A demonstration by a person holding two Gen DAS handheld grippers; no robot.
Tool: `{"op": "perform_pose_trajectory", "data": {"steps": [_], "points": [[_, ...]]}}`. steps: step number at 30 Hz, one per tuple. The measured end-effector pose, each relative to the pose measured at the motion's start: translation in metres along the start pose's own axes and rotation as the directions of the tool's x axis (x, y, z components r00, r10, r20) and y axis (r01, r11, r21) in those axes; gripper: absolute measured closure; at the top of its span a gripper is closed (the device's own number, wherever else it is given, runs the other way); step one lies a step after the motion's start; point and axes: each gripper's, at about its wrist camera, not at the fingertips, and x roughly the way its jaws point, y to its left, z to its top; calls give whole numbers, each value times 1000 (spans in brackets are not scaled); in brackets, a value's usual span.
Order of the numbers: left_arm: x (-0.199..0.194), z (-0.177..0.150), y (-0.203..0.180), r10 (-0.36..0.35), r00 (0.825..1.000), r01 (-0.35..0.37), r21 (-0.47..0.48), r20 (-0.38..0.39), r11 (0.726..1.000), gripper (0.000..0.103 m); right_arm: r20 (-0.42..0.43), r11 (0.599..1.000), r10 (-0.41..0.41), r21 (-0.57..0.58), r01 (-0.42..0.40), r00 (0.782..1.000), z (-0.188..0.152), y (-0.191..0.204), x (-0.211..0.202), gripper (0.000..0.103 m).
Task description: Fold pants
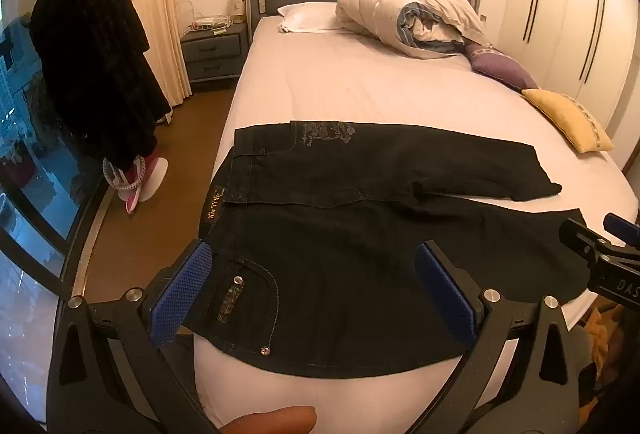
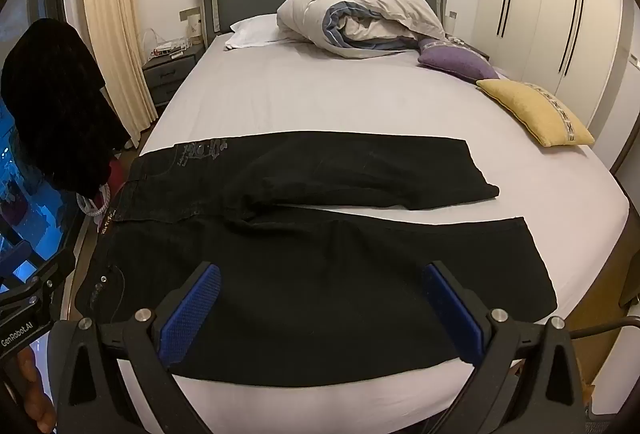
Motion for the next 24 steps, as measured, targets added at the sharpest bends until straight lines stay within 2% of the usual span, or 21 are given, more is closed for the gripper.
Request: {"op": "perform_pose_trajectory", "data": {"steps": [15,24], "points": [[5,-1,4,-4,1000,4,5,-9,1000,0,-8,1000,-6,-1,5,1000,4,0,0,0],[2,0,1,-4,1000,4,7,-11,1000,0,-14,1000,-4,-1,4,1000,-6,5,7,0]]}}
